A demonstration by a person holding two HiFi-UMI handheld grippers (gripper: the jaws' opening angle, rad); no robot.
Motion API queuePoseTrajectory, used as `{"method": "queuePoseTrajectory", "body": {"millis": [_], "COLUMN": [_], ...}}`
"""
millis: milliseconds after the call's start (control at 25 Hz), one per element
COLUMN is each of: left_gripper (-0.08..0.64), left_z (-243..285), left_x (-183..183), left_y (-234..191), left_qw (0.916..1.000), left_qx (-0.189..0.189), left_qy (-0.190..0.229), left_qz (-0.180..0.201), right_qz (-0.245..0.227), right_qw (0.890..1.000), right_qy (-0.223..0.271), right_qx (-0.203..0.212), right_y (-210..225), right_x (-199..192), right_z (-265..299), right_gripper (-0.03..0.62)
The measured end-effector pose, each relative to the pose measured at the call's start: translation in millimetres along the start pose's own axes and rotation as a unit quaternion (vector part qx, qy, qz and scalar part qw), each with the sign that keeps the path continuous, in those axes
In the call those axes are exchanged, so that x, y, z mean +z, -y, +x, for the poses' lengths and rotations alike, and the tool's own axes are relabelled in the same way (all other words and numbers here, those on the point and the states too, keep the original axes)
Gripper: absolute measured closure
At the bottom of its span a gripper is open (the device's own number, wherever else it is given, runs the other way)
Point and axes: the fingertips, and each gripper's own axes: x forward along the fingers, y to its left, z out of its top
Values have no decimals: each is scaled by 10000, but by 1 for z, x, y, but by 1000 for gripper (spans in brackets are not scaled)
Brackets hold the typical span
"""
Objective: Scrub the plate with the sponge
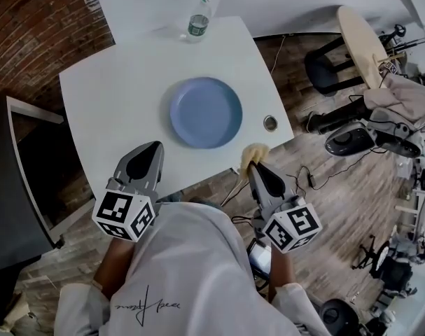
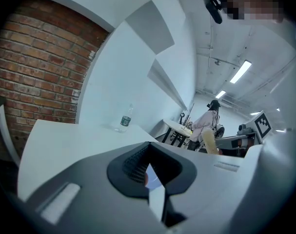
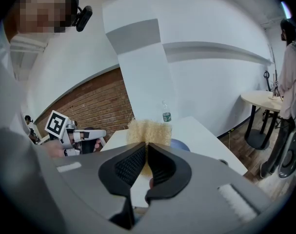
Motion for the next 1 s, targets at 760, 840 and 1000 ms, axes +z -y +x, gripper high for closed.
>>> {"method": "queuePoseTrajectory", "body": {"millis": [760, 840, 1000], "left_gripper": [545, 545, 545], "left_z": [35, 41, 52], "left_x": [-13, -17, -25], "left_y": [-48, -56, -69], "left_qw": [9992, 9986, 9972], "left_qx": [273, 371, 541], "left_qy": [-290, -359, -480], "left_qz": [-41, -65, -209], "right_qz": [-404, -405, -396], "right_qw": [9984, 9981, 9973], "right_qy": [-391, -444, -597], "right_qx": [87, 132, 146], "right_y": [4, 8, 22], "right_x": [-5, -5, -6], "right_z": [45, 54, 69], "right_gripper": [569, 569, 569]}}
